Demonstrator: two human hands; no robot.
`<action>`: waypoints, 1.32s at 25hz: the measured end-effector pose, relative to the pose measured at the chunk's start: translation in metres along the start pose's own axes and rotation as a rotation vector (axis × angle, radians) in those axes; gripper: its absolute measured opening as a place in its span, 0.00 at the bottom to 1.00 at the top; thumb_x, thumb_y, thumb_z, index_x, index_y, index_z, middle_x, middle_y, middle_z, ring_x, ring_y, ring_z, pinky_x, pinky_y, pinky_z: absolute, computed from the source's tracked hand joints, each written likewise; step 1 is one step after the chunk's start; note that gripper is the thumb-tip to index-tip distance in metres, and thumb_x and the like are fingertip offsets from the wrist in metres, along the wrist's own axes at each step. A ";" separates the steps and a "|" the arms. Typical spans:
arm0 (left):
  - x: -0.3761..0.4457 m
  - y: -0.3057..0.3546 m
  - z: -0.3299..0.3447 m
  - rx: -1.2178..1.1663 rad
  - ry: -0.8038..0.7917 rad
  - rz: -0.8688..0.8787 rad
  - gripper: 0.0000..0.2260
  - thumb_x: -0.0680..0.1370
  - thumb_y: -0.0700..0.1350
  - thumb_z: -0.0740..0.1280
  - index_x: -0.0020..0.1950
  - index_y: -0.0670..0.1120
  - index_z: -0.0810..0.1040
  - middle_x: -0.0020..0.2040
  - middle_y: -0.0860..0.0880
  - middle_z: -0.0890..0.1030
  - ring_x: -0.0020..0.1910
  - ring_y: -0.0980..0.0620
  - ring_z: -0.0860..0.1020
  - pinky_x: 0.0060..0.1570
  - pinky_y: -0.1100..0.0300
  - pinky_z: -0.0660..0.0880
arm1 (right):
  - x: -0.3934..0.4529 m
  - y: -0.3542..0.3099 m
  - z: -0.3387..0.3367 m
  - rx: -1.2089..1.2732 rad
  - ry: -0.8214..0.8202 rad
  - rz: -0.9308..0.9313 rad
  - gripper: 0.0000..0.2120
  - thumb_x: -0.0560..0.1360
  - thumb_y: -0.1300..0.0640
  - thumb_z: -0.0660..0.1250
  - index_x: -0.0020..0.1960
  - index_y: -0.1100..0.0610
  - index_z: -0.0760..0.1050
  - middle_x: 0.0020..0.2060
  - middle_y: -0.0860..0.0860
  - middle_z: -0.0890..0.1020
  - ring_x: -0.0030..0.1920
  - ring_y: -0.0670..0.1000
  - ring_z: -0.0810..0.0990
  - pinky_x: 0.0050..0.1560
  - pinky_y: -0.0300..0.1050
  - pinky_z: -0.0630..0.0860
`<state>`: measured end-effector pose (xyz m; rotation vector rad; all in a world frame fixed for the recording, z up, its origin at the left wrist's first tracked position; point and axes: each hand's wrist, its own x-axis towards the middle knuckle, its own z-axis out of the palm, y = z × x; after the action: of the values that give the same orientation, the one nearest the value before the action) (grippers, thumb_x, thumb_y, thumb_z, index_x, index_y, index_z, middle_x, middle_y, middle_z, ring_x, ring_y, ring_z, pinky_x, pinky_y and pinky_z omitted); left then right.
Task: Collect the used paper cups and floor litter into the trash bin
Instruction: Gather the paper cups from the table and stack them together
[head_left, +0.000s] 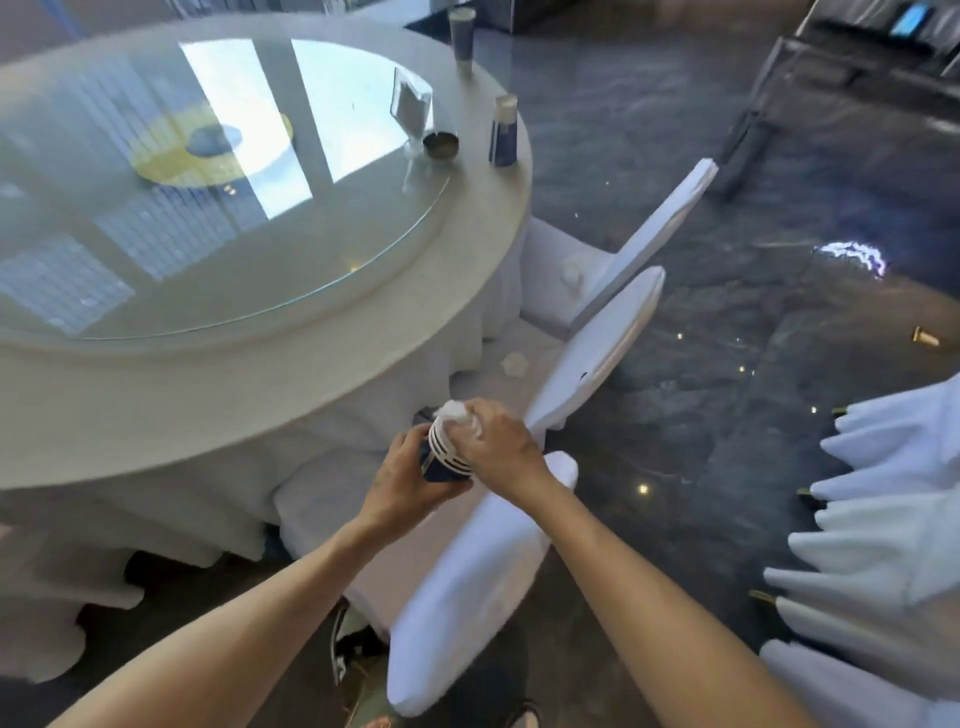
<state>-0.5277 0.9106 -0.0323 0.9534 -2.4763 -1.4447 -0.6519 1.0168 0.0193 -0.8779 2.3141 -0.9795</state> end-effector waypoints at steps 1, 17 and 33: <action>-0.005 0.011 0.007 -0.016 0.023 0.006 0.35 0.62 0.57 0.82 0.67 0.54 0.76 0.58 0.55 0.76 0.58 0.53 0.80 0.59 0.47 0.79 | -0.006 0.004 -0.012 -0.064 -0.015 -0.055 0.18 0.82 0.47 0.62 0.62 0.58 0.79 0.56 0.57 0.82 0.56 0.57 0.80 0.57 0.52 0.76; 0.143 0.023 0.081 -0.174 0.332 -0.231 0.36 0.61 0.62 0.82 0.66 0.55 0.76 0.56 0.51 0.82 0.53 0.52 0.83 0.46 0.58 0.78 | 0.167 0.065 -0.091 -0.226 -0.308 -0.243 0.18 0.83 0.49 0.63 0.65 0.59 0.82 0.64 0.57 0.80 0.64 0.58 0.78 0.66 0.50 0.73; 0.298 -0.035 0.171 -0.277 0.460 -0.686 0.32 0.65 0.53 0.83 0.65 0.54 0.75 0.58 0.52 0.77 0.56 0.51 0.79 0.53 0.53 0.78 | 0.467 0.271 0.006 -1.011 -1.048 -0.195 0.44 0.77 0.39 0.66 0.83 0.39 0.43 0.84 0.54 0.41 0.82 0.67 0.43 0.75 0.69 0.57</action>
<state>-0.8169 0.8545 -0.2132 1.9153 -1.6346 -1.4383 -1.0669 0.8285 -0.2697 -1.5012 1.6424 0.6479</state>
